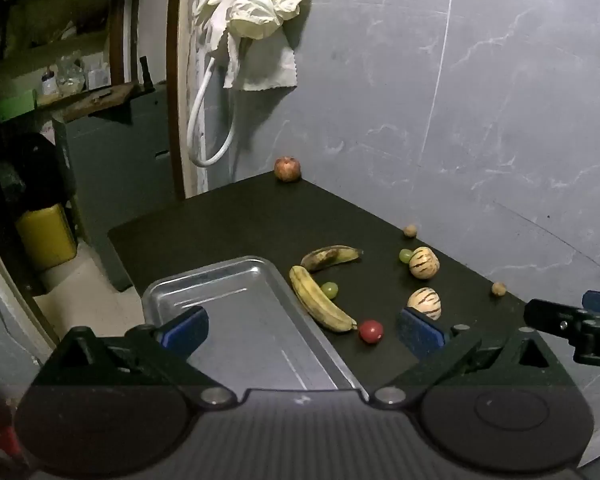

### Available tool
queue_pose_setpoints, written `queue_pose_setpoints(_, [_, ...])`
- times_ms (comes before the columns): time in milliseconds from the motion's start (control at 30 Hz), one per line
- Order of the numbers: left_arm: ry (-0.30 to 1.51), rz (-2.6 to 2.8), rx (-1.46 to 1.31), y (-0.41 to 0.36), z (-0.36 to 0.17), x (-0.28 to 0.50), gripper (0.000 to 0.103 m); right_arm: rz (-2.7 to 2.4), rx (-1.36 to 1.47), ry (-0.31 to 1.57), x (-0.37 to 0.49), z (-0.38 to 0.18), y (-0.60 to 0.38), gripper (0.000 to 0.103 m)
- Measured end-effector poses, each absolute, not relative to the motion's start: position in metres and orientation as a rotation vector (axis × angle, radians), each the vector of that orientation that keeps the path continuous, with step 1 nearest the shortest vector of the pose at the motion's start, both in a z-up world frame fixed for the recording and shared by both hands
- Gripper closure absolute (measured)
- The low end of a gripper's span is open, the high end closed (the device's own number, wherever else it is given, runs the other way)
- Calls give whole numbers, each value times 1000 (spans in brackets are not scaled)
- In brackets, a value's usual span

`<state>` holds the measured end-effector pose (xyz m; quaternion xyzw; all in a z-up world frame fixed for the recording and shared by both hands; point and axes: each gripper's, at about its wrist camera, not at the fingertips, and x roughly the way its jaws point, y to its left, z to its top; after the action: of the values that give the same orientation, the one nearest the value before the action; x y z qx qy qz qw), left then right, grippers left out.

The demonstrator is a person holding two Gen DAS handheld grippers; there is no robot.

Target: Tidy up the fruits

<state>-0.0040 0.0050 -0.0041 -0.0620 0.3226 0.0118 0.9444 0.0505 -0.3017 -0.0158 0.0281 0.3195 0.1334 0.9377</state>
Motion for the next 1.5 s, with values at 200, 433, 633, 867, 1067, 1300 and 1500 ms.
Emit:
queue_pose_setpoints(200, [665,33,-119,7,-1,-4,0,245,79,662,51,-16,-301,1])
queue_pose_setpoints(433, [671,38,-89,-1,-1,4,0,286,47,646,49,-13,-300,1])
queue_pose_setpoints(633, [670,36,-84,-2,-3,1,0,280,49,648,50,-13,-301,1])
queue_pose_setpoints(867, [671,35,-83,-1,-3,1,0,278,50,649,50,-12,-302,1])
queue_pose_setpoints(1067, [672,35,-83,-1,-2,1,0,278,49,648,49,-12,-302,1])
queue_pose_setpoints(1300, [672,34,-82,-1,-3,1,0,277,47,647,48,-12,-300,1])
queue_pose_setpoints(1500, [673,34,-82,-1,-3,1,0,277,47,647,48,-12,-301,1])
